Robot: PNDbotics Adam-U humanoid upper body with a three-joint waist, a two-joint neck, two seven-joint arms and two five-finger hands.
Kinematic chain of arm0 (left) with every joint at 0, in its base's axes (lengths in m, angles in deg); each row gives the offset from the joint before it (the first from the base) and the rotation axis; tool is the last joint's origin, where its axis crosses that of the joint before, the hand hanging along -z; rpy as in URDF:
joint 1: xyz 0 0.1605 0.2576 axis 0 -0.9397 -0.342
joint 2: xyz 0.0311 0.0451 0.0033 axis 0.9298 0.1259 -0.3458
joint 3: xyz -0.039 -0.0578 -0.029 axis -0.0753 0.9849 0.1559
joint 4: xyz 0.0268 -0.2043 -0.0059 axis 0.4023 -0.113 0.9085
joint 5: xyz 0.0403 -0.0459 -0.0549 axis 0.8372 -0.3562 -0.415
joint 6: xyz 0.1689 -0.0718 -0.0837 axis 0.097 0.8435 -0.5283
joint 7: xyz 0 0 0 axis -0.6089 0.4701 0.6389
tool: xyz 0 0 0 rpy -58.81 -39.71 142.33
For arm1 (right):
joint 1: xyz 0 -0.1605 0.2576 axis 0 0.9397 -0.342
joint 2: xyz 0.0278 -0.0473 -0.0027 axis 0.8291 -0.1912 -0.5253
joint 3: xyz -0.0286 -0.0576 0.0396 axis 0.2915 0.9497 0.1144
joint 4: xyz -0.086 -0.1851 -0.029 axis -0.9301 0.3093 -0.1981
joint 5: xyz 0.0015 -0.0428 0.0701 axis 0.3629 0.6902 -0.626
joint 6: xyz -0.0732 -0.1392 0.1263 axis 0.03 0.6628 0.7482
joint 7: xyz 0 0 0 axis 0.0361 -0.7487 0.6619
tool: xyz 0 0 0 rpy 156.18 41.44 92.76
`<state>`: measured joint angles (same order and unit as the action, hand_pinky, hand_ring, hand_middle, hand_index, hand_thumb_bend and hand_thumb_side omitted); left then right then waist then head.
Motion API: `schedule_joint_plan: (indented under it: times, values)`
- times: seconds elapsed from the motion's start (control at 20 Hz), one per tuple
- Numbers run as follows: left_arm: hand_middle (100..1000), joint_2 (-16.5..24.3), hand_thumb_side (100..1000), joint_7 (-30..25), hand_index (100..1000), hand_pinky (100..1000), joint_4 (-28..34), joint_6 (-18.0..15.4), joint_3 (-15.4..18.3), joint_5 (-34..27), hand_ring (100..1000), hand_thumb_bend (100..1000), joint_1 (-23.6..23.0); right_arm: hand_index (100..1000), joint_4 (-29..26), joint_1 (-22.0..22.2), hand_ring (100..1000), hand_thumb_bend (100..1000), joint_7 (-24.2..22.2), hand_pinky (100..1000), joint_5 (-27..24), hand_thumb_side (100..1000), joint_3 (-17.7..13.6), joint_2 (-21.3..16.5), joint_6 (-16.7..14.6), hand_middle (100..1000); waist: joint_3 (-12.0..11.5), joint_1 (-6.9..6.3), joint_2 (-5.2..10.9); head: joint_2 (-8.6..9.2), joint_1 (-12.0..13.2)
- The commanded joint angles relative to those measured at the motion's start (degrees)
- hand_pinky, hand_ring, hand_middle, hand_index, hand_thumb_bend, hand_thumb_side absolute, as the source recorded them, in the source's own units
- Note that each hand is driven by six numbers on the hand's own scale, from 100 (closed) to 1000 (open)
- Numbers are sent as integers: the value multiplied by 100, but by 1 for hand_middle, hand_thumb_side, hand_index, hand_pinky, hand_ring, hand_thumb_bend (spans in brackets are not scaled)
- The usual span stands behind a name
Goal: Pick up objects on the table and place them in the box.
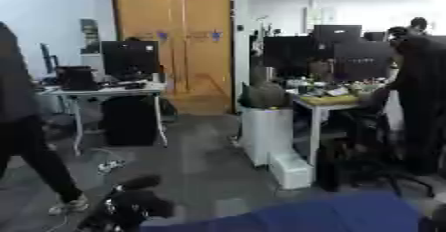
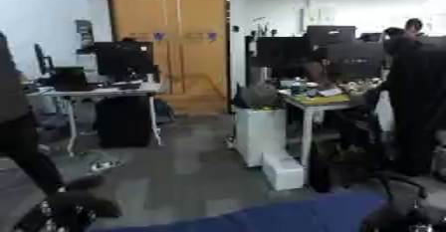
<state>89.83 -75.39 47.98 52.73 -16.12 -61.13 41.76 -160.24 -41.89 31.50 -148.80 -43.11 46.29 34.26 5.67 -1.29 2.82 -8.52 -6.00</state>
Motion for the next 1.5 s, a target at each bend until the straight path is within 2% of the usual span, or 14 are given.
schedule_joint_plan:
  times: [0.05, 0.2, 0.25, 0.3, 0.35, 0.4, 0.45, 0.55, 0.7, 0.8, 1.05, 1.15, 1.3, 1.5]
  values:
    - [1000, 3, 952, -64, 843, 882, 103, -14, 11, 74, 900, 472, 77, 786, -74, -24, 834, 100, -379, 786, -133, 1000, -50, -104, -438, 814, -7, 28, 42, -22, 13]
    - [1000, 6, 947, -82, 837, 867, 101, -40, 13, 92, 898, 471, 74, 747, -74, -34, 763, 100, -344, 682, -229, 1000, -47, -113, -456, 772, -5, 28, 44, -35, 17]
    - [1000, 7, 949, -83, 816, 832, 97, -42, 12, 100, 859, 473, 74, 588, -74, -37, 536, 100, -378, 426, -225, 1000, -42, -119, -436, 536, -5, 28, 44, -32, 19]
    - [1000, 6, 948, -85, 799, 805, 92, -40, 13, 110, 827, 475, 74, 516, -74, -37, 448, 100, -438, 310, -202, 1000, -33, -124, -397, 438, -7, 28, 44, -28, 25]
    - [904, 5, 935, -82, 722, 664, 89, -37, 16, 120, 653, 478, 74, 415, -74, -36, 325, 100, -492, 180, -186, 1000, -31, -122, -368, 296, -7, 28, 45, -25, 42]
    - [838, -1, 930, -54, 683, 576, 89, -38, 25, 115, 563, 475, 73, 369, -74, -33, 269, 100, -541, 114, -165, 1000, -34, -121, -348, 238, -9, 28, 45, -21, 84]
    - [680, -3, 917, -26, 588, 402, 89, -40, 26, 103, 409, 467, 73, 275, -74, -29, 173, 100, -562, 100, -163, 1000, -37, -116, -340, 130, -10, 28, 45, -23, 123]
    - [504, -7, 902, 20, 478, 213, 91, -46, 20, 48, 237, 432, 73, 177, -74, -21, 100, 100, -508, 100, -219, 1000, -44, -108, -343, 100, -10, 28, 46, -41, 212]
    - [393, -5, 889, 81, 386, 100, 96, -70, 27, -24, 114, 383, 70, 146, -74, -15, 100, 100, -285, 100, -376, 1000, -67, -105, -373, 100, -6, 27, 49, -162, 339]
    - [415, -3, 863, 114, 402, 100, 83, -64, 30, -36, 136, 378, 72, 148, -74, -14, 100, 100, -170, 100, -432, 1000, -88, -112, -390, 100, -3, 26, 51, -299, 346]
    - [588, 4, 885, 12, 520, 298, -20, 58, 19, 124, 313, 394, 101, 158, -74, 7, 100, 100, 27, 100, -459, 1000, -147, -126, -422, 100, 36, 20, 52, -809, 348]
    - [625, 57, 893, -18, 550, 344, -122, 132, 63, 330, 356, 395, 120, 159, -74, 22, 100, 100, 152, 100, -453, 1000, -187, -134, -413, 100, 59, 10, 65, -1232, 545]
    - [650, 281, 889, -39, 595, 394, -420, 269, 167, 901, 400, 394, 266, 160, -74, 40, 100, 100, 340, 100, -425, 1000, -239, -160, -384, 100, 93, -27, 101, -1928, 1113]
    - [709, 698, 880, -149, 653, 466, -1116, 342, 215, 1801, 477, 378, 656, 167, -74, 53, 100, 100, 506, 100, -360, 1000, -268, -176, -352, 100, 130, -69, 115, -2359, 1487]
